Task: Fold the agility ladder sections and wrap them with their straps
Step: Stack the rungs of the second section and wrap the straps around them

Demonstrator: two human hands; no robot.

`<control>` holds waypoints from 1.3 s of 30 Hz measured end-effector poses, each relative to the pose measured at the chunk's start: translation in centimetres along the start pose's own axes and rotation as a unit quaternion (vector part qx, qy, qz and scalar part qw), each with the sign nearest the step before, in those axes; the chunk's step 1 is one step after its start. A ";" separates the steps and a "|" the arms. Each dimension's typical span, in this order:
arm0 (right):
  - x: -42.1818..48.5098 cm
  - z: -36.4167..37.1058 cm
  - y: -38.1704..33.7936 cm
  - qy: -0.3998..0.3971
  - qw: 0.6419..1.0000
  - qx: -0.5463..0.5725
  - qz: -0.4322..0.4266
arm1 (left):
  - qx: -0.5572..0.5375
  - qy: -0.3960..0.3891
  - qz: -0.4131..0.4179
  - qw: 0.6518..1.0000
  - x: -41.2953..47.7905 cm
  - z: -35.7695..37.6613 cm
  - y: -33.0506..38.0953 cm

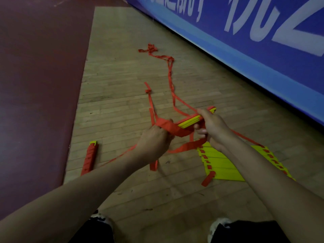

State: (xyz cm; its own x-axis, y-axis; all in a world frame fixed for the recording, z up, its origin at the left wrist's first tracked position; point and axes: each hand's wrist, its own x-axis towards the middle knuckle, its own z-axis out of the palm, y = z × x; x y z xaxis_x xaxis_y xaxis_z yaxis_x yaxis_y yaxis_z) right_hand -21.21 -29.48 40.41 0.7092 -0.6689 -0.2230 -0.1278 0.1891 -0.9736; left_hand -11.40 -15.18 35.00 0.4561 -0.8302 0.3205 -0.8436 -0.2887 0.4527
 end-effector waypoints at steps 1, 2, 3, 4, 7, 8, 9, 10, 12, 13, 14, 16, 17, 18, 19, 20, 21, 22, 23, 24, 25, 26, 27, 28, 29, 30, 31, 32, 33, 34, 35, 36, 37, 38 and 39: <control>-0.1 -0.3 -0.2 -0.007 1.000 0.001 -0.006 | -0.060 -0.028 -0.034 0.997 0.1 -0.3 0.1; -0.1 -0.5 -0.4 -0.014 1.000 0.000 -0.011 | -0.119 -0.062 -0.076 0.988 0.1 -0.6 0.1; -0.2 -0.7 -0.5 -0.019 1.000 -0.003 -0.017 | -0.162 -0.088 -0.114 0.976 0.2 -0.9 0.0; -0.2 -0.9 -0.5 -0.022 0.999 -0.008 -0.022 | -0.180 -0.108 -0.142 0.967 0.2 -1.1 -0.1; -0.1 -0.8 -0.2 -0.025 0.999 -0.033 -0.028 | -0.171 -0.176 -0.152 0.957 0.2 -1.3 -0.1; -0.1 -0.7 -0.1 -0.027 0.999 -0.038 -0.026 | -0.181 -0.186 -0.148 0.954 0.3 -1.3 0.0; 0.0 -0.6 0.0 -0.028 0.999 -0.040 -0.023 | -0.184 -0.182 -0.141 0.956 0.4 -1.3 -0.2; 0.1 -0.6 0.1 -0.028 0.999 -0.039 -0.020 | -0.166 -0.169 -0.124 0.964 0.6 -1.4 -0.4; 0.2 -0.6 0.0 -0.021 0.998 -0.047 -0.021 | -0.094 -0.147 -0.071 0.982 0.8 -1.8 -1.1; 0.2 -0.6 0.0 -0.018 0.998 -0.055 -0.024 | -0.065 -0.143 -0.043 0.987 0.8 -2.0 -1.4; 0.2 -0.6 0.0 -0.016 0.998 -0.061 -0.029 | -0.048 -0.137 -0.022 0.989 0.8 -2.3 -1.7; 0.1 -0.7 0.0 -0.016 0.997 -0.067 -0.036 | -0.049 -0.120 -0.002 0.992 0.9 -2.6 -2.1; 0.1 -0.7 0.1 -0.015 0.997 -0.070 -0.038 | -0.055 -0.115 0.000 0.992 0.9 -2.8 -2.2; 0.1 -0.7 0.1 -0.014 0.996 -0.074 -0.038 | -0.056 -0.115 0.003 0.992 0.9 -2.9 -2.1; 0.1 -0.7 0.2 -0.012 0.996 -0.081 -0.039 | -0.049 -0.111 0.013 0.993 0.8 -2.9 -2.0; 0.1 -0.6 0.3 -0.010 0.995 -0.088 -0.041 | -0.038 -0.100 0.030 0.994 0.7 -2.9 -1.9; 0.1 -0.6 0.4 -0.008 0.994 -0.096 -0.043 | -0.029 -0.086 0.049 0.995 0.6 -2.8 -1.6; 0.2 -0.5 0.5 -0.006 0.994 -0.102 -0.045 | -0.019 -0.074 0.059 0.995 0.6 -2.7 -1.3; 0.3 -0.6 0.5 -0.004 0.993 -0.107 -0.046 | 0.000 -0.072 0.053 0.996 0.6 -2.7 -1.1; 0.3 -0.6 0.5 0.000 0.992 -0.114 -0.047 | 0.029 -0.078 0.036 0.996 0.7 -2.6 -0.8; 0.4 -0.7 0.5 0.005 0.991 -0.122 -0.047 | 0.067 -0.081 0.026 0.994 0.8 -2.4 -0.8; 0.4 -0.8 0.6 0.008 0.990 -0.131 -0.050 | 0.098 -0.074 0.037 0.992 0.9 -2.4 -0.8; 0.5 -0.8 0.6 0.010 0.989 -0.138 -0.053 | 0.123 -0.069 0.055 0.988 1.0 -2.4 -0.7; 0.5 -0.8 0.6 0.012 0.988 -0.142 -0.055 | 0.147 -0.061 0.078 0.984 1.1 -2.5 -0.7; 0.6 -0.8 0.7 0.015 0.988 -0.144 -0.055 | 0.171 -0.045 0.106 0.979 1.1 -2.6 -0.7; 0.7 -0.8 0.7 0.019 0.988 -0.145 -0.054 | 0.184 -0.026 0.131 0.974 1.0 -2.7 -0.6; 0.7 -0.9 0.8 0.024 0.987 -0.147 -0.052 | 0.182 0.003 0.148 0.972 0.9 -2.8 -0.3; 0.8 -0.9 0.8 0.030 0.987 -0.149 -0.051 | 0.166 0.029 0.160 0.973 0.9 -2.8 0.1; 0.9 -1.0 0.9 0.035 0.987 -0.152 -0.049 | 0.125 0.040 0.176 0.976 0.8 -2.7 0.4; 1.0 -1.1 1.0 0.040 0.986 -0.155 -0.048 | 0.067 0.026 0.197 0.978 0.6 -2.7 1.0; 1.0 -1.2 1.1 0.045 0.985 -0.158 -0.048 | 0.012 -0.016 0.220 0.975 0.3 -2.5 1.5; 1.1 -1.3 1.1 0.050 0.984 -0.164 -0.049 | -0.017 -0.071 0.242 0.968 0.0 -2.1 2.0; 1.1 -1.3 1.1 0.052 0.983 -0.170 -0.052 | -0.012 -0.115 0.271 0.956 -0.3 -1.4 2.4; 1.1 -1.4 1.1 0.052 0.982 -0.175 -0.056 | 0.012 -0.137 0.299 0.944 -0.5 -0.8 2.5; 1.1 -1.3 1.0 0.048 0.981 -0.176 -0.060 | 0.031 -0.134 0.314 0.939 -0.6 -0.4 2.3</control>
State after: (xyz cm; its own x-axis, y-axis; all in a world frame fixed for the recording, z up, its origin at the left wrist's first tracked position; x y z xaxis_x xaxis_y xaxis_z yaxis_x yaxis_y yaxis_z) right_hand -21.50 -30.98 39.11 0.6673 -0.7390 -0.0926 -0.2915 -0.1446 -0.9456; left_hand -13.52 -15.17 36.23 -0.2172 -0.9344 0.2823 -0.9413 0.2771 0.1929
